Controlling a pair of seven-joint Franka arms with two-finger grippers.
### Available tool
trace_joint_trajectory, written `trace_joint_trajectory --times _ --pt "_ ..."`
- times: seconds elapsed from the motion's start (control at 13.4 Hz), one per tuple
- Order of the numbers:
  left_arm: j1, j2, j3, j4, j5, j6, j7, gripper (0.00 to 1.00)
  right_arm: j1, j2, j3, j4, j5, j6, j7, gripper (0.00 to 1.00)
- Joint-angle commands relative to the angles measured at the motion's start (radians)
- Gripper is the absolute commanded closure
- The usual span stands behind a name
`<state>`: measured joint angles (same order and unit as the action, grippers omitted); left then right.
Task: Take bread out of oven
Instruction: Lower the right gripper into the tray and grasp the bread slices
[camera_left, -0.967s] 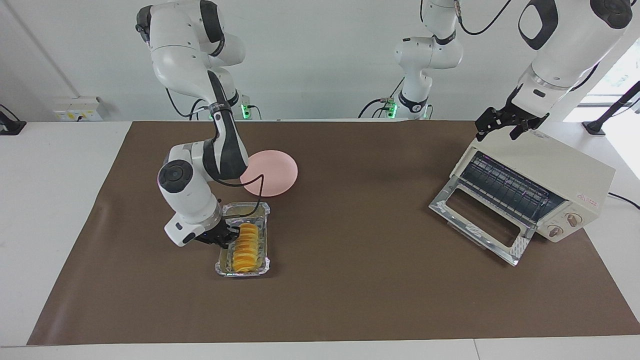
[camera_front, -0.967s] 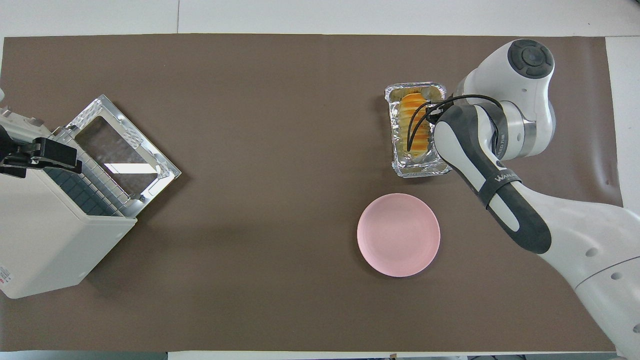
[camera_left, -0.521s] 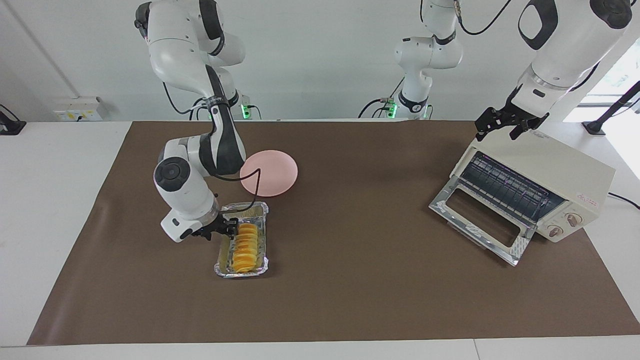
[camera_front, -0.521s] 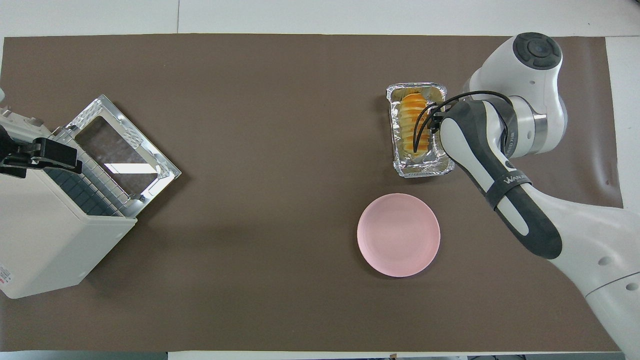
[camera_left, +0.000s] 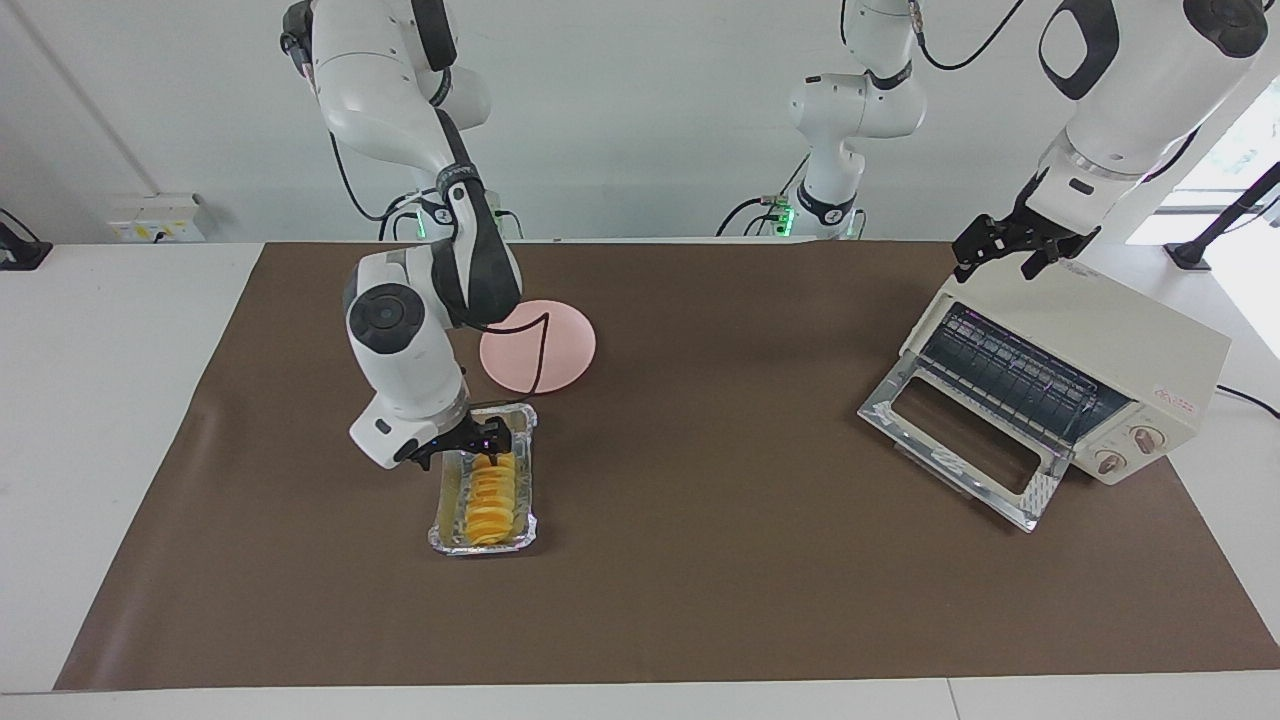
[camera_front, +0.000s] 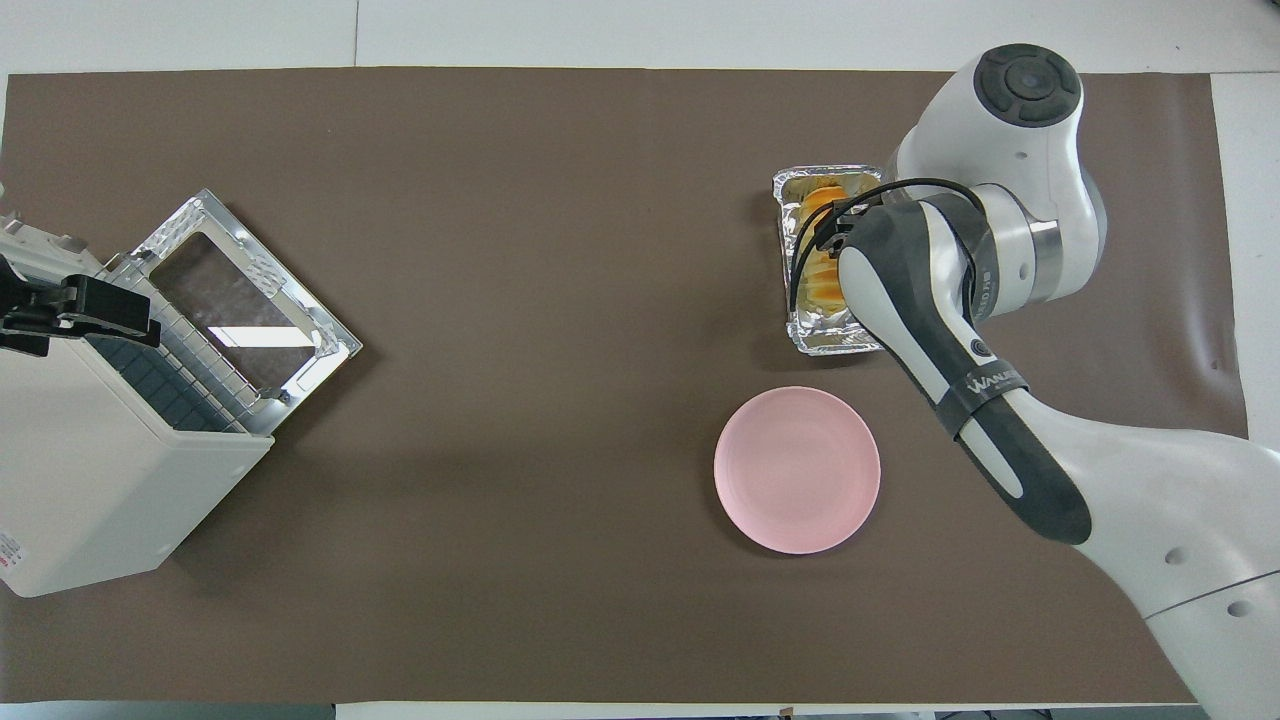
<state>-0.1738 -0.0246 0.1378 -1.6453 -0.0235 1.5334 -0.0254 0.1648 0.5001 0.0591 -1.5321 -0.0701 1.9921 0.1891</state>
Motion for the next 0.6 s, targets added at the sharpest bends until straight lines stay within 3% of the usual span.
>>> trace_joint_trajectory --times 0.0,0.52 --pt "0.007 -0.006 -0.004 0.005 0.017 -0.01 0.002 0.0 0.009 0.026 0.004 -0.003 -0.033 0.042 0.043 0.0" --pt "0.007 -0.005 -0.004 0.005 0.017 -0.01 0.002 0.0 0.01 0.038 0.005 -0.079 -0.039 0.157 0.043 0.0"
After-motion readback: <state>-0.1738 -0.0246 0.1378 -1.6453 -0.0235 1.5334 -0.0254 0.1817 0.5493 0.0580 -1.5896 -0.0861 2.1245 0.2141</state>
